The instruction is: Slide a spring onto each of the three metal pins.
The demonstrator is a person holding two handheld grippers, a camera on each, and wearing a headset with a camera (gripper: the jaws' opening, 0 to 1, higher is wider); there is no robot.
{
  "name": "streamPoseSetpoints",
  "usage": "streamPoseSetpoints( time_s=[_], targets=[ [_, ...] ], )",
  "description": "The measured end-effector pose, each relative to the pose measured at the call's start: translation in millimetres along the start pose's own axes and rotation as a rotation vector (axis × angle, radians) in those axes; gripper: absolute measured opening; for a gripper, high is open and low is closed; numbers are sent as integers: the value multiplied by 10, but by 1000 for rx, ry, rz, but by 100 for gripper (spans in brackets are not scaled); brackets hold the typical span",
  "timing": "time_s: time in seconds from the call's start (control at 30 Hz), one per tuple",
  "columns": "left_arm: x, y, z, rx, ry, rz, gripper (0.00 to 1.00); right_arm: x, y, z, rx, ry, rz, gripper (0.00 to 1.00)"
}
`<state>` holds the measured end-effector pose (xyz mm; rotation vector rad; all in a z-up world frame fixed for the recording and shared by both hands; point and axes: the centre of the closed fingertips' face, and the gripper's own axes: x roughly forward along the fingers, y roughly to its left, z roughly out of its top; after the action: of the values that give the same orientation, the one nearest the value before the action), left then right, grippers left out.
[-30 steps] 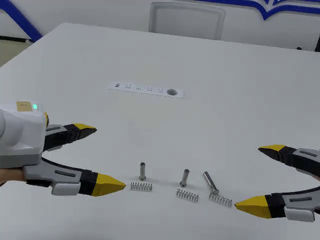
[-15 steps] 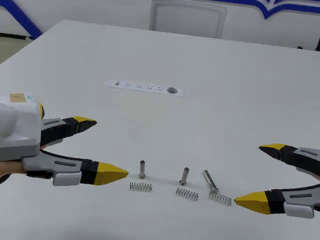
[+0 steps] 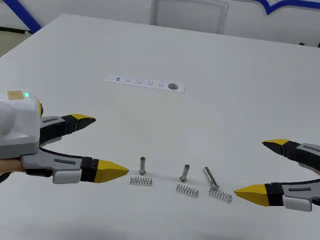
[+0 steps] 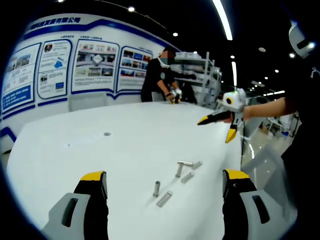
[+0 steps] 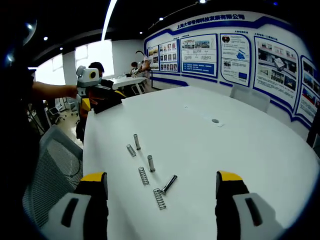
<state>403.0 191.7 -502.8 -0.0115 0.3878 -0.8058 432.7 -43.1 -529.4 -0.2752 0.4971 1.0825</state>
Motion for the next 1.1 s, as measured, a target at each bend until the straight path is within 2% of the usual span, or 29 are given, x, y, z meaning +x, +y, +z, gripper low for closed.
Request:
streamPoseSetpoints(
  time_s=[0.2, 0.4, 0.6, 0.7, 0.83, 0.9, 0.97, 1.1],
  targets=[
    [52, -49, -92, 31, 49, -23, 97, 25, -5, -29, 11, 12, 12, 88],
    [65, -42, -120, 21, 49, -24, 97, 52, -16, -47, 15, 25, 20, 77],
    [46, -14, -179, 42, 64, -11, 95, 93, -37, -91, 33, 42, 21, 72],
    [39, 3, -173, 44, 55, -1, 93, 122, -82, -120, 36, 57, 1, 70],
    [42, -7, -165, 39, 49, -4, 94, 143, -145, -98, 54, 46, -16, 69],
    [45, -9, -174, 40, 55, -5, 95, 152, -200, -88, 52, 48, -33, 67],
    [51, -17, -178, 38, 57, -8, 95, 146, -289, -112, 39, 73, -60, 63],
    [60, -18, -190, 43, 64, -10, 96, 135, -403, -85, 39, 70, -87, 60]
  ],
)
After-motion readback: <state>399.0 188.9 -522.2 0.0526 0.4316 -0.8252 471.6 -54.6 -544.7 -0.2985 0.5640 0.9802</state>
